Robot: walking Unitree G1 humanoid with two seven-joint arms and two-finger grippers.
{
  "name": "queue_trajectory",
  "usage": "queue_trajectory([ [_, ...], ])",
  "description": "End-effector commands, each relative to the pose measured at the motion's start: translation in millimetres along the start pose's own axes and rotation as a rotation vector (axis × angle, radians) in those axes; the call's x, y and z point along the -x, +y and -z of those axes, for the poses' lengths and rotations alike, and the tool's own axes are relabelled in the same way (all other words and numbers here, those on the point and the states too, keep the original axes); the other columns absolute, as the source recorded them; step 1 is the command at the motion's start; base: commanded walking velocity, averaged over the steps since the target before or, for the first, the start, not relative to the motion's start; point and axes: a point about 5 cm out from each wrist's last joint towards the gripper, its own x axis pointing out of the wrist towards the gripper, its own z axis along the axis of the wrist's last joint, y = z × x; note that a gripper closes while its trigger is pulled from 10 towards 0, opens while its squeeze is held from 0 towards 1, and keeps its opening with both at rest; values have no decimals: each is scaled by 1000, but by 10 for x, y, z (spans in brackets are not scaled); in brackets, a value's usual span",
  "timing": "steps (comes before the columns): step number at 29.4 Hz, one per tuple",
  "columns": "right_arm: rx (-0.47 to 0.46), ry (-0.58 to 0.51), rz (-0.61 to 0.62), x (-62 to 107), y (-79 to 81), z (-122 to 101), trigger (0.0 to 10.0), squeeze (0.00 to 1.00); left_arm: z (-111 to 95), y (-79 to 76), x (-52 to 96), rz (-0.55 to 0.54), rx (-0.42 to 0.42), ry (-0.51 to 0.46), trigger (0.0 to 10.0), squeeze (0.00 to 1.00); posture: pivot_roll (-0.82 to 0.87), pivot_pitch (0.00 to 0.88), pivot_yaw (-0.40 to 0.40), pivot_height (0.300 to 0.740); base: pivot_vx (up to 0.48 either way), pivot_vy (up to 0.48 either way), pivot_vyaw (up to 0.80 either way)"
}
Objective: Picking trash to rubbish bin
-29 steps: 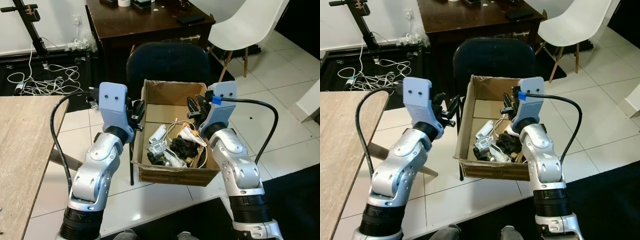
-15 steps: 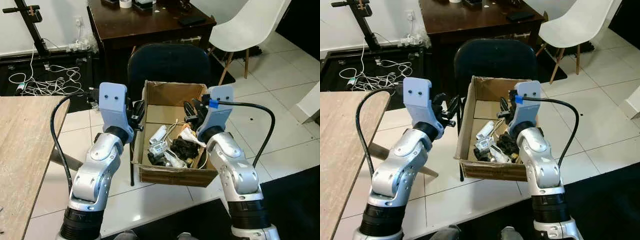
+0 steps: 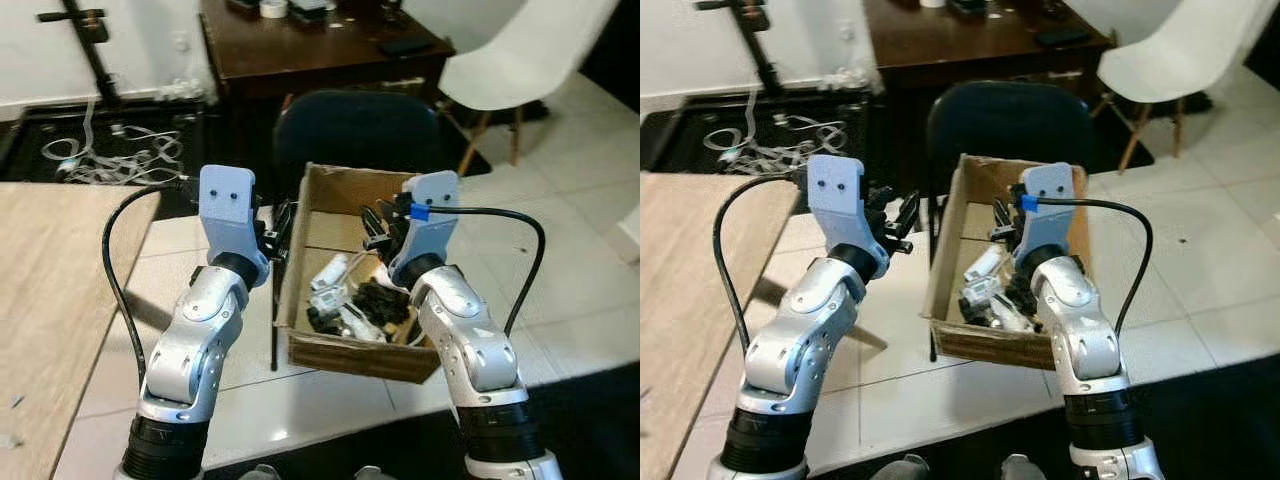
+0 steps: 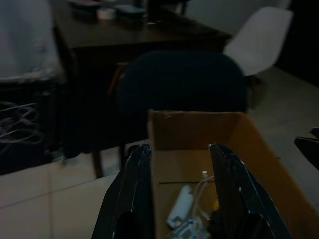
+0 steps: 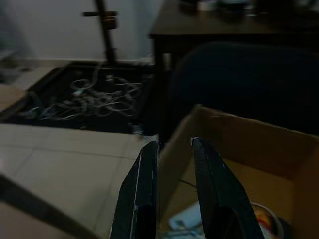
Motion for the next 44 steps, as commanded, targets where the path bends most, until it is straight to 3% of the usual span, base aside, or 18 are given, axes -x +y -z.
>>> queue_trajectory([
  [1,10,10,-1,27,4,5,10000,0,14,-34,17,9,15,7,10000,0,45,144,26,740,0,0,800],
  [44,-15,27,-37,40,90,33,10000,0,-39,-98,23,50,-2,6,10000,0,50,150,32,740,0,0,800],
])
